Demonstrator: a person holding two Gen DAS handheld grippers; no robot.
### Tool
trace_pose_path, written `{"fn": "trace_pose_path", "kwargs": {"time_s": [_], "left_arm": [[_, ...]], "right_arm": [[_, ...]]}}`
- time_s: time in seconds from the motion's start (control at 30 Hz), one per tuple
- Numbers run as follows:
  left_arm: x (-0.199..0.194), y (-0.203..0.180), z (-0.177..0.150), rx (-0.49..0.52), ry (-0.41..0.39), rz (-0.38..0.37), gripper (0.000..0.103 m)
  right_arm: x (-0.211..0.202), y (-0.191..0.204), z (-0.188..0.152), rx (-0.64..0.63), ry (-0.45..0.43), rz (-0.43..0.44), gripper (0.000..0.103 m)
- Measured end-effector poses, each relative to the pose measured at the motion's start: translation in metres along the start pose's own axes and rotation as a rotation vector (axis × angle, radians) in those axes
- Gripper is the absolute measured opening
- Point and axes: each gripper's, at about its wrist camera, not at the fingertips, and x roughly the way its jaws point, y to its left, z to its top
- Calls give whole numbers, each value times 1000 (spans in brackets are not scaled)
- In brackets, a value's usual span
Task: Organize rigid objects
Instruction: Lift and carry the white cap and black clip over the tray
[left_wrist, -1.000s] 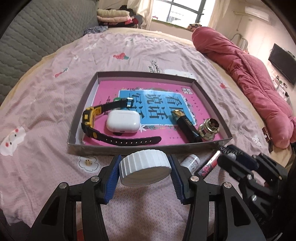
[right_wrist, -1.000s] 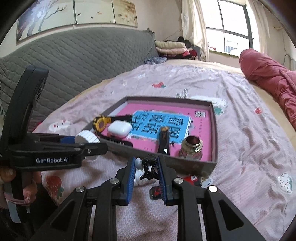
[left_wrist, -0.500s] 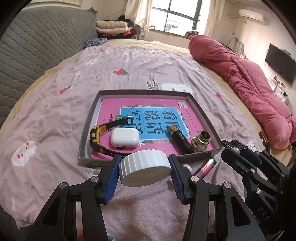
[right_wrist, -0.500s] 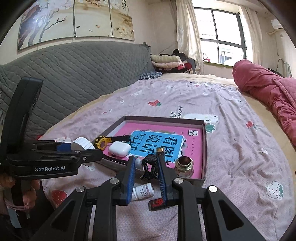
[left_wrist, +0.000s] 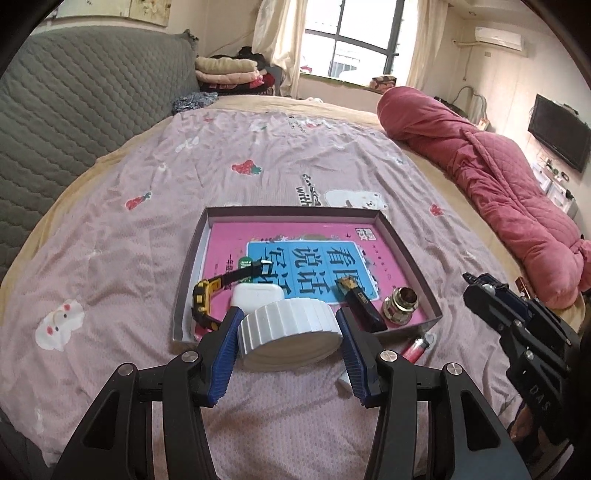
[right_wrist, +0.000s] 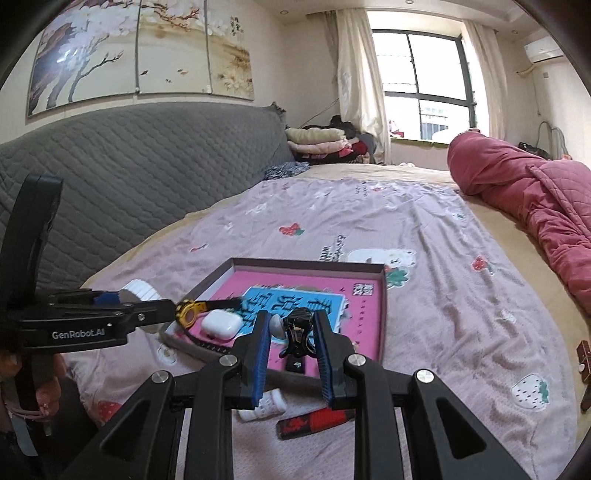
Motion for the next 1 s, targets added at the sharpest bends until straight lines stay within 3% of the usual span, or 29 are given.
{"fn": "trace_pose_path", "kwargs": {"time_s": [0.4, 1.0], "left_arm": [[24, -4, 18, 5, -4, 11, 53], [80, -14, 19, 6, 52, 8, 53]], "right_arm": [[10, -20, 6, 7, -11, -60, 24], [50, -42, -13, 50, 105, -72, 24]]}}
